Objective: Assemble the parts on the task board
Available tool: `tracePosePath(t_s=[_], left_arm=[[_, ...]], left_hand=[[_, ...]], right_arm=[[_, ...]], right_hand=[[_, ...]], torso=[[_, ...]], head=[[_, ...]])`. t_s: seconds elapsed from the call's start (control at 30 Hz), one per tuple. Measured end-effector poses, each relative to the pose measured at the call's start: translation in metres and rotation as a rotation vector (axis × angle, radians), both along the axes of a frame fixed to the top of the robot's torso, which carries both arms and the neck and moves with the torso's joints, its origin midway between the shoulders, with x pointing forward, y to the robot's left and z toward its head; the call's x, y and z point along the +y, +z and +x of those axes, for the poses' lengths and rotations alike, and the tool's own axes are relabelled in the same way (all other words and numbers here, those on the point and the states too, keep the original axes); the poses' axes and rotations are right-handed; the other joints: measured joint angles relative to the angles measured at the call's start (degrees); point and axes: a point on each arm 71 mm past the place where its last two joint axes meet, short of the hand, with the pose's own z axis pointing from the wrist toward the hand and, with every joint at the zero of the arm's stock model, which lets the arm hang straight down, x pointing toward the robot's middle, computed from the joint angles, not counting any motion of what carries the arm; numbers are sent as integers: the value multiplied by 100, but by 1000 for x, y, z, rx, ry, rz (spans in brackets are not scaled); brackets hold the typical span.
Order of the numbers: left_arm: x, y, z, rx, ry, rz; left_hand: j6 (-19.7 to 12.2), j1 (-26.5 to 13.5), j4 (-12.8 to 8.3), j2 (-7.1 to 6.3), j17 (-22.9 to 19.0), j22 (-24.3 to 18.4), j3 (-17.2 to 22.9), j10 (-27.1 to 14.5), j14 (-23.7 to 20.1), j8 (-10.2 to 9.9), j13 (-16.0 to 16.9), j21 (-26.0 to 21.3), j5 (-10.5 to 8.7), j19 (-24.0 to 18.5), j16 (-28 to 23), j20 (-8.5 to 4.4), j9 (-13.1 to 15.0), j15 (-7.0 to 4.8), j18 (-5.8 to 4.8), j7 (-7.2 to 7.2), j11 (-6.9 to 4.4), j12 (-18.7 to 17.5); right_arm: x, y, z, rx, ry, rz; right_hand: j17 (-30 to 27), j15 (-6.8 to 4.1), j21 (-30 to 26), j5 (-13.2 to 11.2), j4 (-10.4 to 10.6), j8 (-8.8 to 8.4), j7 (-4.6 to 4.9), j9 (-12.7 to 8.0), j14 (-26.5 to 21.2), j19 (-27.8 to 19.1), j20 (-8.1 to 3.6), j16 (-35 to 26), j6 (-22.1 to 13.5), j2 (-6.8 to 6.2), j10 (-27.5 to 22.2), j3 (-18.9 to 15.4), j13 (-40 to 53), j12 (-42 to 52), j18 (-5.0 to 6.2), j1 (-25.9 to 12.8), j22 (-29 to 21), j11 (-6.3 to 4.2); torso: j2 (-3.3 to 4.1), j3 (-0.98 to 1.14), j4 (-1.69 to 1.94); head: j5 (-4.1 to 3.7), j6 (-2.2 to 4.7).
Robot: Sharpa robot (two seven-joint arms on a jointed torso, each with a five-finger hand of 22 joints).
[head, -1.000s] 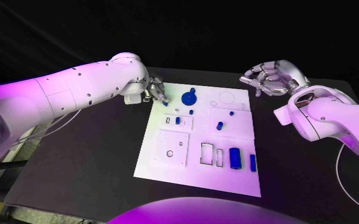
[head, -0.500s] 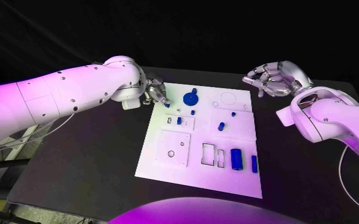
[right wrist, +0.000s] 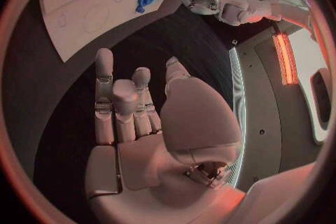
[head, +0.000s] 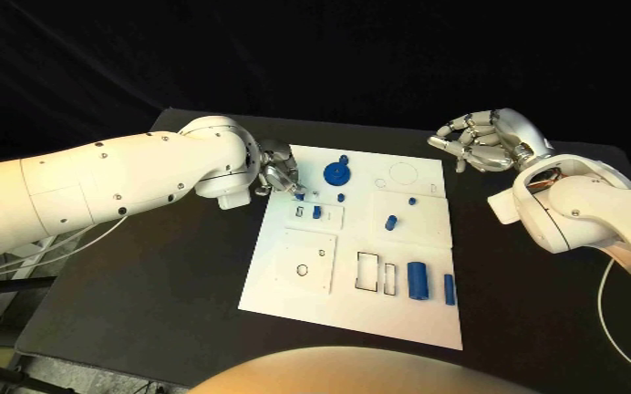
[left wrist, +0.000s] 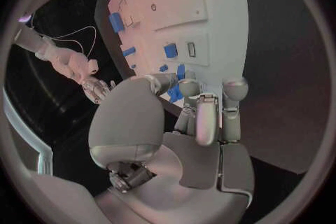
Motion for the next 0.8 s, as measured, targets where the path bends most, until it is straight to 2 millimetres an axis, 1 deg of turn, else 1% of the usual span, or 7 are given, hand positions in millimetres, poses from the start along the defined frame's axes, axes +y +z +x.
tracePosePath(t_s=[0.07, 0.1, 0.13, 0.33, 0.63, 0.67, 0.8], left_arm=[[-1, -2, -3, -4, -6, 3], [-2, -3, -4, -5, -8, 6], [-2, -4, -5, -6, -10, 8], [-3, -10, -9, -9, -24, 24], [-4, -15, -13, -17, -39, 44], [-4, -15, -13, -19, -40, 46], [-4, -15, -13, -22, -42, 52]], left_hand=[[21, -40, 23, -40, 0, 11, 24, 31, 0, 0, 22, 0, 24, 20, 0, 20, 11, 0, 0, -20, 10, 5], [21, -46, -87, -45, 0, 19, 135, 33, 0, 1, 36, 22, 26, 40, 0, 2, 12, 0, -1, -20, 8, 5], [21, -81, -240, -81, 0, 24, 288, 41, -2, 1, 44, 22, 25, 40, 0, 2, 12, -2, -1, -20, 1, 5], [22, -121, -228, -120, -1, 38, 309, 51, -21, 38, 45, 22, 25, 39, 0, 2, 13, -20, 0, -19, -8, 5], [22, -166, -205, -120, -1, 47, 332, 71, 0, 39, 62, 45, 27, 39, 0, 2, 13, -41, -1, -19, -28, 32], [22, -184, -196, -104, -1, 53, 341, 71, 0, 59, 69, 48, 47, 50, 0, -9, 13, -41, -1, -19, -28, 32], [22, -204, -175, -113, -1, 57, 363, 111, 0, 100, 82, 48, 64, 60, 0, -19, 14, -41, -1, -19, -29, 32]], right_arm=[[0, 0, 0, 0, 0, 0], [0, 0, 0, 1, 1, 0], [0, 0, 0, 1, 1, 0], [0, 0, 0, 2, 1, 1], [0, -1, -1, 3, 2, 1], [0, -1, -1, 3, 2, 1], [0, -1, -1, 4, 2, 1]], right_hand=[[0, 0, 0, 0, 0, 0, 0, 0, 0, 0, 0, 0, 0, 0, 0, 0, 0, 0, -1, 0, 0, 0], [0, 0, 0, 0, 0, 0, 0, 0, 0, 0, 0, 0, 0, 0, 0, 0, 0, 0, 0, 0, 0, 0], [0, 0, 0, 0, 0, 0, 0, 0, 0, 0, 0, 0, 0, 0, 0, 0, 0, 0, 0, 0, 0, 0], [0, 0, 0, 0, 0, 0, 0, 0, 0, 0, 0, 0, 0, 0, 0, 0, 0, 0, 0, 0, 0, 0], [0, 0, 0, 0, 0, 0, 0, 0, 0, 0, 0, 0, 0, 0, 0, 0, 0, 0, 0, 0, 0, 0], [0, 0, 0, 0, 0, 0, 0, 0, 0, 0, 0, 0, 0, 0, 0, 0, 0, 0, 0, 0, 0, 0], [-8, 0, -29, 0, 0, 0, 0, 0, 0, 0, 0, -45, 0, 0, 0, 0, -23, 0, 0, 0, -11, 0]], torso=[[4, -1, -2], [6, -1, -2], [8, -1, -2], [10, -5, -2], [12, -10, -1], [12, -11, -1], [12, -11, 1]], head=[[3, -2], [4, -2], [4, -2], [6, -3], [-3, -17], [-3, -18], [2, -31]])
